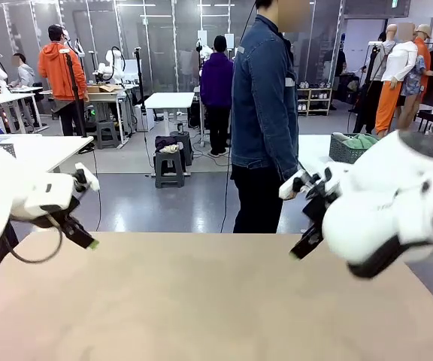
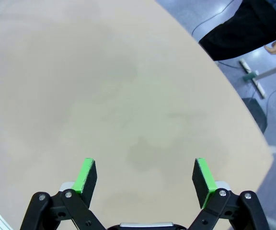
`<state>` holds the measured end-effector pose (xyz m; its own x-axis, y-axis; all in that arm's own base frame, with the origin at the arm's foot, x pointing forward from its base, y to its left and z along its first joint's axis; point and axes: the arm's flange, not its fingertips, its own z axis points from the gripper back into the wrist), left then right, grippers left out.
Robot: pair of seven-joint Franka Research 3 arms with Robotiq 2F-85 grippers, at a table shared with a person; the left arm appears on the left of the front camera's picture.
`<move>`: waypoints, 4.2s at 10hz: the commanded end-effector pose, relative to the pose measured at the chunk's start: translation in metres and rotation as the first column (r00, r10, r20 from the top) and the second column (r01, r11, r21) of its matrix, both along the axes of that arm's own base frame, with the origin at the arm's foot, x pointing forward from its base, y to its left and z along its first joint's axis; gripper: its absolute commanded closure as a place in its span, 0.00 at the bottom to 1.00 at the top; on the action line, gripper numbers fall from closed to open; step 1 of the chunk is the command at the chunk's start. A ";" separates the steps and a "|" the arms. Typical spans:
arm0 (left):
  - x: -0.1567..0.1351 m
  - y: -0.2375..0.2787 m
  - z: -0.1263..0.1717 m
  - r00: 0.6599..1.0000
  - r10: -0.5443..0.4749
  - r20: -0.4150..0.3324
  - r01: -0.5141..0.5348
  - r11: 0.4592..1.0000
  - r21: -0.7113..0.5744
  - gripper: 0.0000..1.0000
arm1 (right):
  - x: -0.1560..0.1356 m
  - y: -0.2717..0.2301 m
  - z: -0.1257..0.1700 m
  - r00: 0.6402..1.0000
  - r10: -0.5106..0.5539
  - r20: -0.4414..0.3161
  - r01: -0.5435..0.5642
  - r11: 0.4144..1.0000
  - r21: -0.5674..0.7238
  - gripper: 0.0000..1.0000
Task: Fold the towels and place them in the basket.
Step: When a person lays out a Towel with hook on the table, fold it in half twice.
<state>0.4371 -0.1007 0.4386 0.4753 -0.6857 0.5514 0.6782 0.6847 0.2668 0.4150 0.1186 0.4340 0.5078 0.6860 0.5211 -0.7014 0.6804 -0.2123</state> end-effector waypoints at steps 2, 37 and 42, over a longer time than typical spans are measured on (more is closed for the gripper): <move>0.034 0.051 0.053 0.960 -0.279 -0.028 0.279 0.960 0.000 0.00 | 0.030 -0.076 0.065 0.972 0.233 -0.013 -0.233 0.968 -0.089 0.00; 0.070 0.254 0.174 0.811 -0.585 0.017 0.533 0.727 -0.433 0.00 | 0.041 -0.284 0.162 0.851 0.517 0.089 -0.493 0.729 0.475 0.00; 0.071 0.263 0.176 0.811 -0.584 0.018 0.535 0.730 -0.425 0.00 | 0.041 -0.294 0.164 0.855 0.511 0.090 -0.490 0.737 0.467 0.00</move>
